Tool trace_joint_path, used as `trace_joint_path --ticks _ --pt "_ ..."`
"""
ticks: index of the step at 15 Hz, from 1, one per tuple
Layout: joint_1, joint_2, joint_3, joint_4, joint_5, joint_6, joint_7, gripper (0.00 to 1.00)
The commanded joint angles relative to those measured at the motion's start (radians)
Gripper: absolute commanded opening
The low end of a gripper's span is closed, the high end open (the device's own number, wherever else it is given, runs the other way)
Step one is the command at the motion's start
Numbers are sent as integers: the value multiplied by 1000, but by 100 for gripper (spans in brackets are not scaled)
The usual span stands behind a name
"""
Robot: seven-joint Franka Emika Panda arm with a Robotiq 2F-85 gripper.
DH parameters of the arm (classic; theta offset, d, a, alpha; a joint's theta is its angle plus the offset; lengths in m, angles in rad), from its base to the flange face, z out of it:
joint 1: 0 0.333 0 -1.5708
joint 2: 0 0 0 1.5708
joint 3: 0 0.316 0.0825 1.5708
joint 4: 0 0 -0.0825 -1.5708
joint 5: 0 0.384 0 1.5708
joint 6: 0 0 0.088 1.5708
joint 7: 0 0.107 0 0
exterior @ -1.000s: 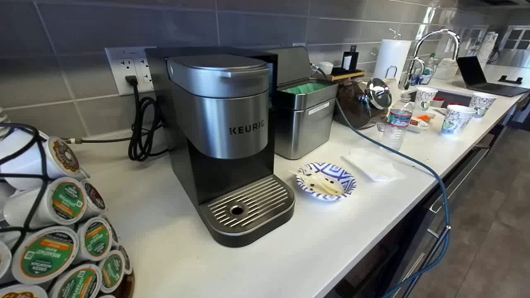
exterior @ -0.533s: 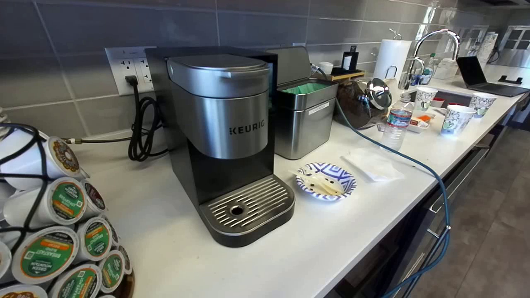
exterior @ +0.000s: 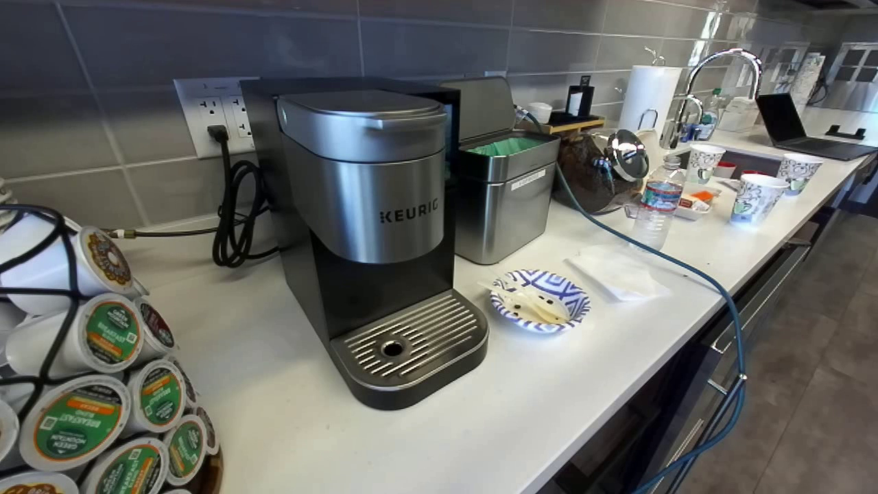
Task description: Close the silver bin.
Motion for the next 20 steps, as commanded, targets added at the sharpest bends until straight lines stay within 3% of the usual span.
trace_joint_path --ticks 1,17,18,20 --pt "-9 0 5 2 6 -2 -6 100" --pt "-9 0 5 2 6 -2 -6 100" --pt "-21 8 24 10 9 17 28 100" --pt "19 32 112 16 47 142 68 100"
